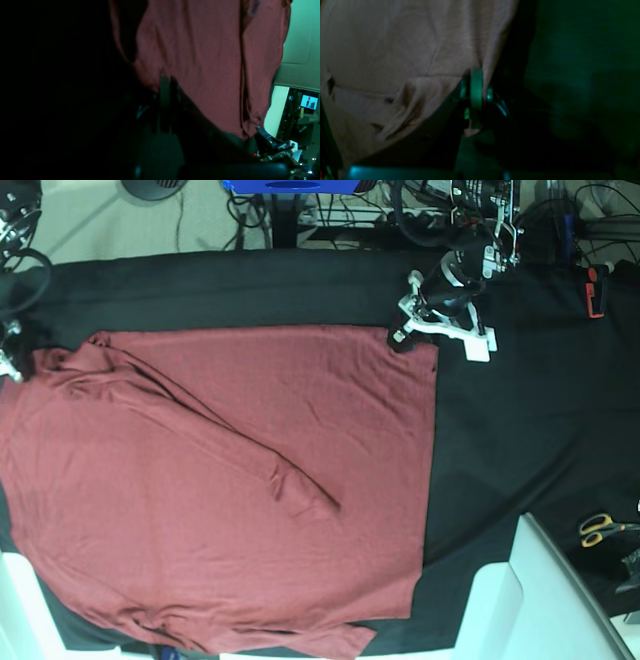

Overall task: Fold the T-shirt properly
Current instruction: 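Fold the grasped side edge over toward the shirt's center with the left gripper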

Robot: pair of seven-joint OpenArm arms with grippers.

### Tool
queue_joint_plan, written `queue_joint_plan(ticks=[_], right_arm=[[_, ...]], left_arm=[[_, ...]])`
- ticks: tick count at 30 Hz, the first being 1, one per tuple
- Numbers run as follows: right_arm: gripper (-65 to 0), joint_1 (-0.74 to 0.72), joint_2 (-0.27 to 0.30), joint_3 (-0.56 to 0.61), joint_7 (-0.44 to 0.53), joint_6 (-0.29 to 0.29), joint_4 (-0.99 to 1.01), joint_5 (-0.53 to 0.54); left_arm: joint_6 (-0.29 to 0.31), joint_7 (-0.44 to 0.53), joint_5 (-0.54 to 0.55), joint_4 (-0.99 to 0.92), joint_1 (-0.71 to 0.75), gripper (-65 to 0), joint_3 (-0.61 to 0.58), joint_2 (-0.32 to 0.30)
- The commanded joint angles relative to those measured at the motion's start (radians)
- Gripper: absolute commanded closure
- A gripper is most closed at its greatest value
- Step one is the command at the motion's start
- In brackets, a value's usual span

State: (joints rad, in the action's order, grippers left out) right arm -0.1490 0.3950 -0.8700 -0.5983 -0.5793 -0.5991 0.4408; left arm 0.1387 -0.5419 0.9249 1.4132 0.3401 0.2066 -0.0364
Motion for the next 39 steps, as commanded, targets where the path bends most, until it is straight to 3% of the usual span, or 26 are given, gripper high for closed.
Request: queue_joint_plan(ticks=[1,5,10,13,19,22,26,33,39], right_arm=[[-0.3,-0.01,0.02,0.002,-0.001,0.026,-0.045,-0.006],[-0.3,-0.005,0.017,0.002,-0.065,0.127,-0.127,-0.006],[-0.3,-0.005,0.017,0.008,-0.137,0.255,-0.212,-0.007],[-0.3,-0.005,0.017,0.104,-0.168,0.321,-0.27,-0.006],[-0.3,-0.005,-0.005,0.151,-0.191,0.483,-0.341,-0.006],[-0.5,-0.005,-0.006,0.156,-0.203,0.534,-0.344,-0.006],[-0.5,-0.027,0.0,0.265,-0.234,0.594,-0.344,-0.004],[-0.6,-0.056,-0.003,0.369,-0.236,0.73,-0.344,-0.004],[-0.6,-0.059,-0.001,0.392,-0.236,0.735,-0.382,-0.004]], left_arm=[[0.014,0.006,0.016,0.022,-0.002,0.0,-0.002,-0.001],[0.014,-0.03,0.02,0.028,-0.003,0.0,0.003,0.0],[0.012,-0.114,0.125,0.028,-0.025,0.0,0.009,-0.007],[0.011,-0.145,0.174,0.031,-0.028,0.0,0.009,-0.013],[-0.112,-0.198,0.254,0.119,-0.031,0.0,0.007,-0.03],[-0.141,-0.22,0.316,0.148,-0.04,0.0,0.007,-0.047],[-0.143,-0.225,0.409,0.143,-0.068,0.0,0.007,-0.087],[-0.162,-0.225,0.425,0.143,-0.075,0.0,0.007,-0.089],[-0.162,-0.235,0.426,0.151,-0.075,0.0,0.006,-0.089]])
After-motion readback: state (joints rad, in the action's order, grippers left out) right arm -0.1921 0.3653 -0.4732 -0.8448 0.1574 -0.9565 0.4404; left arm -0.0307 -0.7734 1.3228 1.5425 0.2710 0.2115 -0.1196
